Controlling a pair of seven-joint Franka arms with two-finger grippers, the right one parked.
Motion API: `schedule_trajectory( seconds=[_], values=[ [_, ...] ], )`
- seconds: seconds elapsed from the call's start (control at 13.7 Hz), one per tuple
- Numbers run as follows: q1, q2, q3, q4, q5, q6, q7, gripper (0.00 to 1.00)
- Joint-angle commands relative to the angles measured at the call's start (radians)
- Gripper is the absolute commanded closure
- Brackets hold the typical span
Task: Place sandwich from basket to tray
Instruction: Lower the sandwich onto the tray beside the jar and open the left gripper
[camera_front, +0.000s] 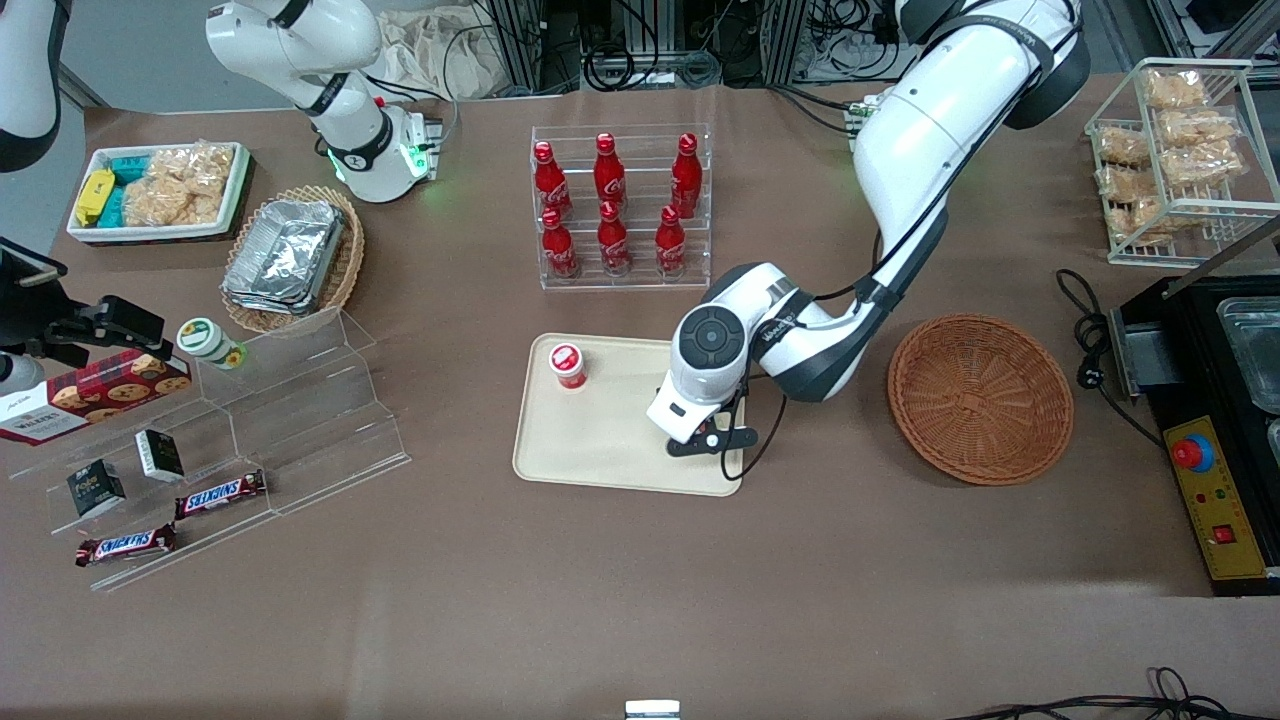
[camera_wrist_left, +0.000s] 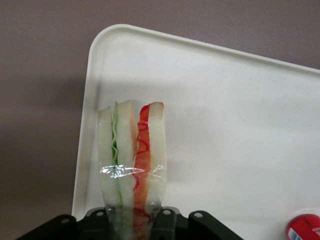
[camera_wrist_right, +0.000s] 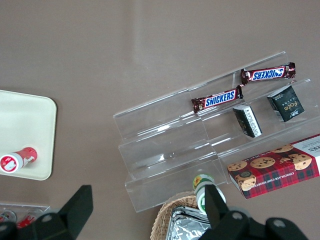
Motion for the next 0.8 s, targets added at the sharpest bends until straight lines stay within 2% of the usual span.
schedule_trajectory(
  seconds=[0.0,0.15,0.29,0.44,0.51,0.73],
  values=[
    [-0.014,0.037,0.031,0.035,0.021,0.018,-0.022,0.73],
    [-0.012,0.045,0.036,0.035,0.019,0.044,-0.019,0.64],
    [-0.012,0.045,0.036,0.035,0.018,0.046,-0.025,0.47],
    [-0.009,0.037,0.036,0.035,0.019,0.046,-0.060,0.11],
    [-0.009,0.031,0.036,0.035,0.019,0.046,-0.068,0.00],
    [-0.003,-0.039,0.036,0.038,0.022,0.031,-0.140,0.00]
  ],
)
